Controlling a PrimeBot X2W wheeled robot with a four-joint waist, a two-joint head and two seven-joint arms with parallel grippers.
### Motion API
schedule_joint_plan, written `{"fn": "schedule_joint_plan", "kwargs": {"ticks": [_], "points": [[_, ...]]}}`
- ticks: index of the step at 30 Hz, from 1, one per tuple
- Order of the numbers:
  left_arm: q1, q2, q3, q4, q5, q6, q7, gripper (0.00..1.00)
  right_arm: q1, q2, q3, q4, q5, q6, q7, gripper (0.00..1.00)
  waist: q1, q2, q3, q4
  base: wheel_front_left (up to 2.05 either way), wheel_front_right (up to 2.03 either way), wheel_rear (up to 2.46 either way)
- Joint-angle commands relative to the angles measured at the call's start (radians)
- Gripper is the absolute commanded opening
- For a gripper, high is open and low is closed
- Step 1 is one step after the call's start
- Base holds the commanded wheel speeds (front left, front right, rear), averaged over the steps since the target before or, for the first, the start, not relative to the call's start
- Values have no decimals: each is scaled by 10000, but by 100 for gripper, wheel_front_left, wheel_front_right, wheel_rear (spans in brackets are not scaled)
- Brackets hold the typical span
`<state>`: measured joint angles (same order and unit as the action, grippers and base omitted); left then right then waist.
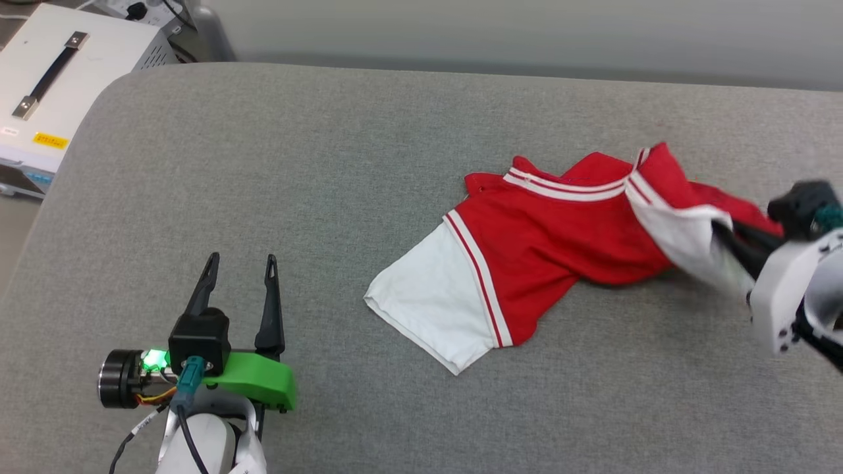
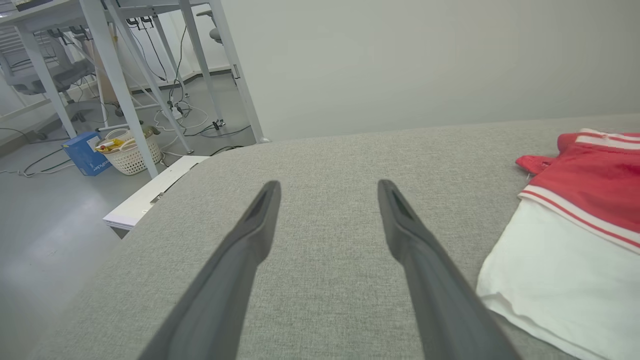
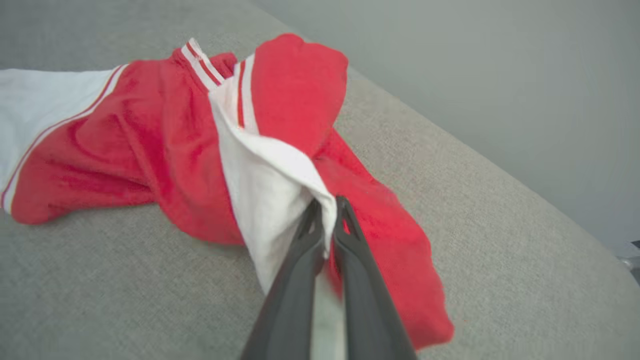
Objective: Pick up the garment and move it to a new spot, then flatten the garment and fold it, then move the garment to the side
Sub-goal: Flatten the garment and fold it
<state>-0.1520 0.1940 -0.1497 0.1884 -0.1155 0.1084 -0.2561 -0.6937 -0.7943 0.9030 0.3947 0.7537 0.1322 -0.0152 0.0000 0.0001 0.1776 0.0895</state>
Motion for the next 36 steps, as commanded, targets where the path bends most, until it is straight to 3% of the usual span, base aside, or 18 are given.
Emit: {"fn": "schedule_joint_plan", "kwargs": {"ticks": [1,14,19,20,21,29,36], "points": [[199,-60,58,22,88,-58,-57,100,527,-10,84,-61,-98,-15,-136,0,0,-1,-212,-204,0,0,0],[788,-327,229,121,370,-295,-57,100,4644,485,-654,350,-266,-15,-785,0,0,-1,-817,-595,0,0,0],[890,-375,315,171,435,-363,-57,100,5254,941,-1605,607,-266,-15,-1308,0,0,-1,-906,-660,0,0,0],[914,-381,333,178,451,-376,-57,100,5319,1038,-1888,605,-314,-15,-1460,73,0,-1,-934,-672,0,0,0],[932,-384,343,186,467,-389,-57,100,5369,1093,-2118,571,-375,-15,-1572,100,0,-1,-961,-678,0,0,0],[1144,-388,435,109,594,-445,-57,100,6167,1228,-4732,-1053,-1266,-15,-1945,100,0,-1,-1203,-732,0,0,0],[1228,-406,453,-74,707,-463,-57,100,6467,1579,-7011,-3755,-2376,-15,-584,100,0,-1,-1158,-854,0,0,0]]}}
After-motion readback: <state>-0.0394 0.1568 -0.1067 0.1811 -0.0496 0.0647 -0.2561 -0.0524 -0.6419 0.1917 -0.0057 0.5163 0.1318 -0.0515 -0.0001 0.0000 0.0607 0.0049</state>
